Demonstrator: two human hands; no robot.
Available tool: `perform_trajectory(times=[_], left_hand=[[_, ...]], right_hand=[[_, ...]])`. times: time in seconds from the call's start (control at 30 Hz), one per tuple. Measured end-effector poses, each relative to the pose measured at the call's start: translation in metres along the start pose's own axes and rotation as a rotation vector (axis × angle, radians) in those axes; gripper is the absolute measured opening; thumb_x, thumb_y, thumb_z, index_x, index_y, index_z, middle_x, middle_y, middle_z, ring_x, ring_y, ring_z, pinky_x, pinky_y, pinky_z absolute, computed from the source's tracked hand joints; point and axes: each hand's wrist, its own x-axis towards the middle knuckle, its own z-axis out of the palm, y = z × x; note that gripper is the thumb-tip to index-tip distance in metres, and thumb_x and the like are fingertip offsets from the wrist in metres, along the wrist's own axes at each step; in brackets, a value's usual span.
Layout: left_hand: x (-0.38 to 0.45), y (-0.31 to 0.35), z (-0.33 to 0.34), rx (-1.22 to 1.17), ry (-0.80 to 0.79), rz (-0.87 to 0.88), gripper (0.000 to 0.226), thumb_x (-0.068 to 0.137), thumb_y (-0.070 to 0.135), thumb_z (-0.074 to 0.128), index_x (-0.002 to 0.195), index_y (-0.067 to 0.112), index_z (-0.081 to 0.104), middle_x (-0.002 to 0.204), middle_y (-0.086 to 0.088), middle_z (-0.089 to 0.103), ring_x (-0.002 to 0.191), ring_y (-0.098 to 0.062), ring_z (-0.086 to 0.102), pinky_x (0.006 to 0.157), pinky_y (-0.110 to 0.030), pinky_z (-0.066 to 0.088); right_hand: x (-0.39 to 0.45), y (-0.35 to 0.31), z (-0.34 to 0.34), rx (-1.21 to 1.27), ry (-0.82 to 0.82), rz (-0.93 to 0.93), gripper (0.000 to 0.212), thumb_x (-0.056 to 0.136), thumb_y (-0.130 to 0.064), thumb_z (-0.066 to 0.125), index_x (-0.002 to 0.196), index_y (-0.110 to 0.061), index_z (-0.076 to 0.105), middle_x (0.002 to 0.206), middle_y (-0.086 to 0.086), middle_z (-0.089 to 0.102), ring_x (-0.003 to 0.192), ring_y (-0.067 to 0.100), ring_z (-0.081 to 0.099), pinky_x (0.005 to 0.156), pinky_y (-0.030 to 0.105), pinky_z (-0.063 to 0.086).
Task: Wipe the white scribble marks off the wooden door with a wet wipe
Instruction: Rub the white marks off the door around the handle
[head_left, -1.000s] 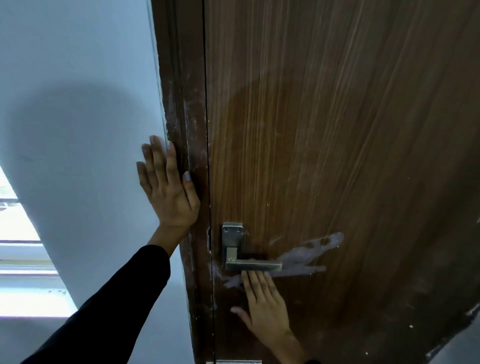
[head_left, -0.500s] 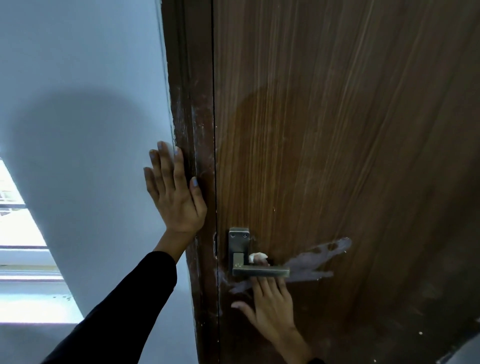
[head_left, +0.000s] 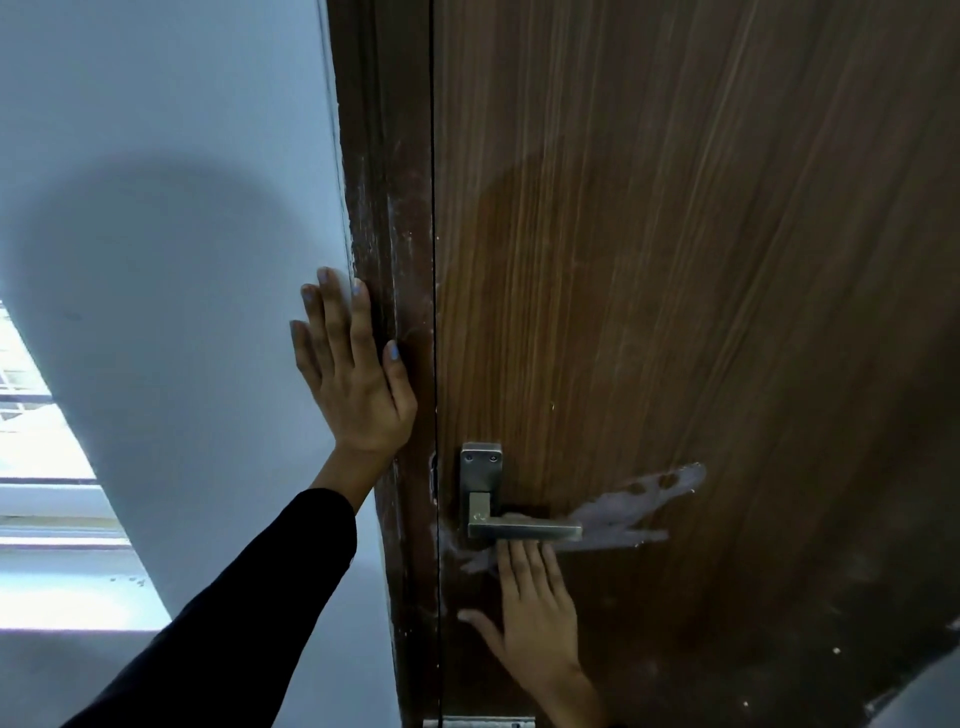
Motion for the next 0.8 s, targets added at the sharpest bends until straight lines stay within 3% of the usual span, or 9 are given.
perform_trajectory(times=[0.07, 0.2, 0.27, 0.33, 0.43, 0.5, 0.6, 0.7, 0.8], left_hand=[[0.0, 0.0, -0.001, -0.008, 0.001, 0.0, 0.053, 0.099, 0.03, 0.028, 0.148, 0.009, 0.022, 0.152, -0.026, 0.027, 0.145, -0.038, 0.018, 0.12, -0.046, 0.008], [0.0, 0.001, -0.001, -0.011, 0.006, 0.003, 0.054, 0.099, 0.029, 0.028, 0.148, 0.009, 0.021, 0.152, -0.027, 0.027, 0.144, -0.038, 0.018, 0.12, -0.046, 0.008], [-0.001, 0.001, -0.001, -0.011, 0.012, -0.003, 0.054, 0.099, 0.029, 0.028, 0.148, 0.009, 0.021, 0.152, -0.027, 0.028, 0.144, -0.038, 0.018, 0.12, -0.046, 0.008], [-0.001, 0.001, 0.0, -0.007, 0.016, -0.006, 0.054, 0.099, 0.029, 0.028, 0.149, 0.009, 0.021, 0.152, -0.026, 0.028, 0.144, -0.038, 0.018, 0.12, -0.046, 0.008], [-0.001, 0.0, 0.0, -0.009, 0.016, -0.002, 0.055, 0.099, 0.029, 0.029, 0.149, 0.01, 0.02, 0.153, -0.026, 0.027, 0.145, -0.037, 0.017, 0.12, -0.045, 0.007], [-0.001, -0.001, 0.0, -0.003, 0.019, 0.009, 0.056, 0.098, 0.028, 0.03, 0.15, 0.011, 0.019, 0.153, -0.025, 0.026, 0.145, -0.037, 0.017, 0.121, -0.045, 0.007], [-0.002, -0.002, 0.002, -0.005, 0.033, 0.018, 0.056, 0.099, 0.028, 0.03, 0.15, 0.012, 0.018, 0.153, -0.025, 0.027, 0.145, -0.037, 0.017, 0.121, -0.045, 0.007], [-0.002, -0.003, 0.004, -0.009, 0.053, 0.017, 0.056, 0.099, 0.029, 0.03, 0.151, 0.013, 0.018, 0.153, -0.024, 0.028, 0.145, -0.038, 0.019, 0.121, -0.045, 0.007], [-0.002, -0.003, 0.005, -0.004, 0.061, 0.016, 0.055, 0.099, 0.029, 0.03, 0.151, 0.013, 0.019, 0.153, -0.024, 0.028, 0.145, -0.038, 0.02, 0.121, -0.045, 0.008]], right_hand=[[-0.009, 0.019, 0.005, -0.067, 0.027, -0.014, 0.088, 0.084, -0.074, 0.029, 0.144, -0.011, 0.018, 0.151, 0.008, 0.021, 0.143, 0.017, 0.0, 0.116, 0.034, -0.002], [0.007, 0.061, -0.025, -0.007, 0.243, 0.2, 0.082, 0.086, -0.069, 0.025, 0.141, -0.008, 0.021, 0.144, 0.015, 0.026, 0.139, 0.027, 0.023, 0.116, 0.034, -0.002], [0.014, 0.068, -0.038, 0.071, 0.321, 0.265, 0.082, 0.088, -0.067, 0.023, 0.145, -0.008, 0.013, 0.147, 0.017, 0.022, 0.142, 0.025, 0.012, 0.117, 0.035, -0.002], [0.013, 0.055, -0.034, 0.108, 0.3, 0.252, 0.082, 0.088, -0.067, 0.023, 0.145, -0.008, 0.013, 0.149, 0.015, 0.02, 0.142, 0.025, 0.009, 0.117, 0.034, -0.004], [-0.003, 0.026, -0.007, 0.013, 0.141, 0.072, 0.08, 0.087, -0.07, 0.025, 0.141, -0.011, 0.024, 0.146, 0.011, 0.027, 0.138, 0.025, 0.024, 0.115, 0.032, -0.006], [-0.008, 0.028, -0.002, -0.049, 0.128, 0.023, 0.078, 0.087, -0.069, 0.027, 0.139, -0.012, 0.029, 0.144, 0.009, 0.036, 0.137, 0.02, 0.023, 0.116, 0.033, -0.004], [0.006, 0.057, -0.023, -0.004, 0.377, 0.215, 0.073, 0.092, -0.062, 0.02, 0.139, -0.007, 0.029, 0.142, 0.017, 0.039, 0.136, 0.023, 0.02, 0.114, 0.037, 0.001], [0.027, 0.085, -0.058, 0.119, 0.617, 0.508, 0.071, 0.095, -0.053, 0.016, 0.144, -0.002, 0.007, 0.15, 0.022, 0.016, 0.141, 0.027, 0.005, 0.114, 0.045, 0.005], [0.031, 0.075, -0.064, 0.218, 0.638, 0.53, 0.068, 0.095, -0.046, 0.021, 0.144, -0.002, 0.004, 0.152, 0.017, 0.006, 0.142, 0.027, 0.001, 0.115, 0.046, 0.005]])
